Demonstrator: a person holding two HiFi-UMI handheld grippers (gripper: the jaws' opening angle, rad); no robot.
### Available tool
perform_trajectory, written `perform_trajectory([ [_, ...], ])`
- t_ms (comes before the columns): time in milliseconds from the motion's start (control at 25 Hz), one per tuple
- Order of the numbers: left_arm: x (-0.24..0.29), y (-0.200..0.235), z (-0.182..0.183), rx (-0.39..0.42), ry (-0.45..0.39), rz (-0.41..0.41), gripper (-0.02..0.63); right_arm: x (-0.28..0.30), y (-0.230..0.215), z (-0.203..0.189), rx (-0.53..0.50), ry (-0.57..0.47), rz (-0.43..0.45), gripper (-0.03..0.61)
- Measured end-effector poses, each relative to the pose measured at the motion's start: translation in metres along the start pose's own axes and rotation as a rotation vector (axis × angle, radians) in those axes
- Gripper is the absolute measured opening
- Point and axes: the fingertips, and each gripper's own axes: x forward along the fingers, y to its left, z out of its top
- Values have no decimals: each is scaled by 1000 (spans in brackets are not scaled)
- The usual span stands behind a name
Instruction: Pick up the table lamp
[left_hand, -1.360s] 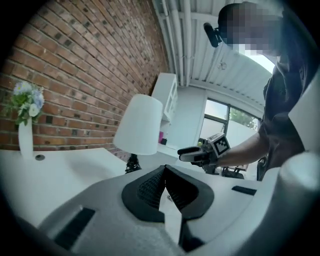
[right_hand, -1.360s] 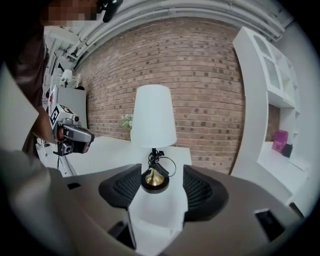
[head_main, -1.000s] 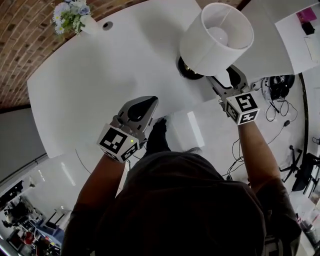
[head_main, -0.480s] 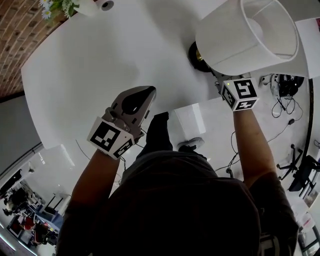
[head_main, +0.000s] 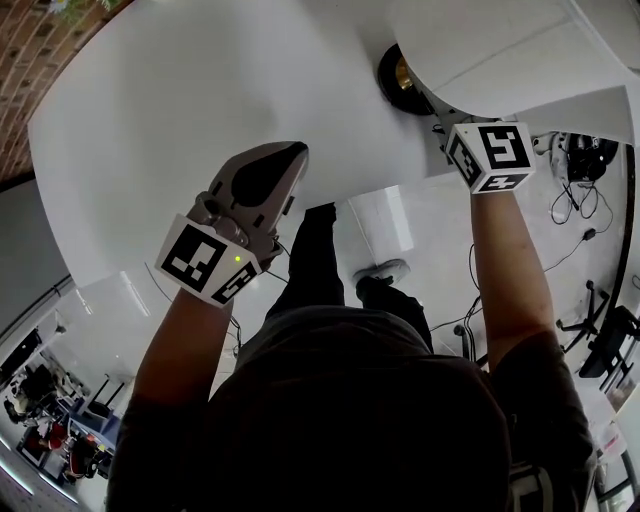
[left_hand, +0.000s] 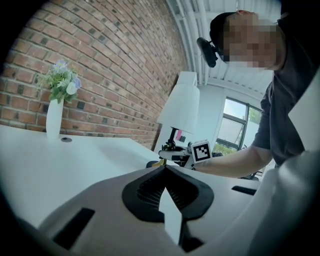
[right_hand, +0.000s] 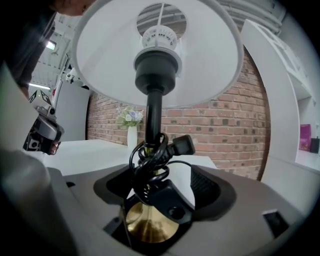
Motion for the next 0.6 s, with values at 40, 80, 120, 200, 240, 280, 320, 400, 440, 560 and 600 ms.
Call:
perform_trajectory([
  [40, 0, -2, -3, 0, -2, 1, 3, 2, 0, 0, -4, -4, 6, 336],
  [80, 1, -4, -6, 1, -3, 3, 3, 3, 0, 0, -8, -8, 13, 336],
  [120, 1, -5, -8, 3, -5, 5, 3, 5, 1, 0, -11, -12, 19, 336],
  [200, 0, -7, -12, 3, -9, 12, 3, 9, 2, -1, -19, -20, 36, 334],
  [240, -1, -8, -14, 3, -11, 16, 3, 11, 5, -2, -24, -23, 47, 324],
  [280, -2, -8, -15, 2, -14, 22, 3, 12, 8, -3, -32, -25, 58, 291],
  [320, -3, -9, -17, 2, -15, 27, 3, 13, 11, -4, -41, -27, 67, 254],
  [400, -4, -10, -21, 2, -17, 38, 3, 14, 14, -4, -63, -22, 77, 222],
  [440, -5, -11, -23, 2, -17, 44, 3, 13, 14, -4, -77, -14, 80, 208],
  [560, -8, -14, -28, 3, -9, 59, 3, 12, 17, -4, -118, 17, 97, 173],
  [600, -9, -14, -29, 2, -7, 63, 3, 12, 19, -3, -129, 23, 105, 158],
])
